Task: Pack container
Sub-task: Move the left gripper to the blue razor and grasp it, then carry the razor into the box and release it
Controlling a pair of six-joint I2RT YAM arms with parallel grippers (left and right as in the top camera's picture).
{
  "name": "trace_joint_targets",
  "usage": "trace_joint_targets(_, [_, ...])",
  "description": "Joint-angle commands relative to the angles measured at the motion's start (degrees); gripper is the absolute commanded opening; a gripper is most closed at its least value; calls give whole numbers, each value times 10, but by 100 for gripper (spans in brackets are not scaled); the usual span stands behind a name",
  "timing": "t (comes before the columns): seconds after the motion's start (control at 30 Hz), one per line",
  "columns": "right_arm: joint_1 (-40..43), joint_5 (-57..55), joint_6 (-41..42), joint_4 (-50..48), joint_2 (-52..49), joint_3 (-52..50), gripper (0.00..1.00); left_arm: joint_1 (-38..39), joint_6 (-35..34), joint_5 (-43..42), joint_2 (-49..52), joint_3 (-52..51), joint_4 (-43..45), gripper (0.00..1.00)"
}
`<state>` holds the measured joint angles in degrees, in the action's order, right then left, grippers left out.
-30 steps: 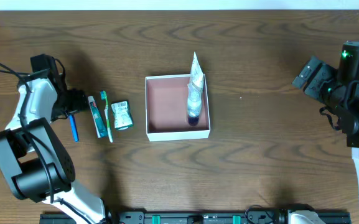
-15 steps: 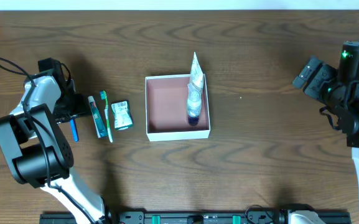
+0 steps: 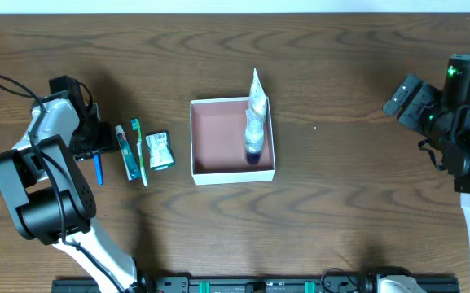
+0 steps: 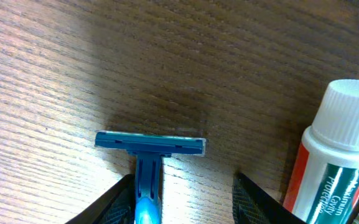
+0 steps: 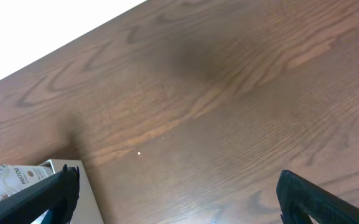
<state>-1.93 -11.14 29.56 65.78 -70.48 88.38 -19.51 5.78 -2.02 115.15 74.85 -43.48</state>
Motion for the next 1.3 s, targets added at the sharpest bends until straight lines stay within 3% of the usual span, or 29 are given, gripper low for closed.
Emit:
trace_joint_targets(0.0, [4,-2,6,0,1,4,99,-2,-4,2,51,-24,-15,50])
trace_joint_targets(0.37, [4,-2,6,0,1,4,99,-2,15,-28,51,-24,-15,45])
trace_joint_targets(0.57, [4,-2,6,0,1,4,99,-2,15,-28,51,-24,-17,25])
trace_joint_targets(0.73, [4,-2,6,0,1,4,99,-2,15,-31,50,-24,-19,14])
trace_joint_targets(1.03, [4,-2,6,0,1,4,99,-1,12,-75,16,0,-34,13])
trace_joint_targets(1.27, [4,-2,6,0,1,4,99,20,6,-158,-99,5,-42,13])
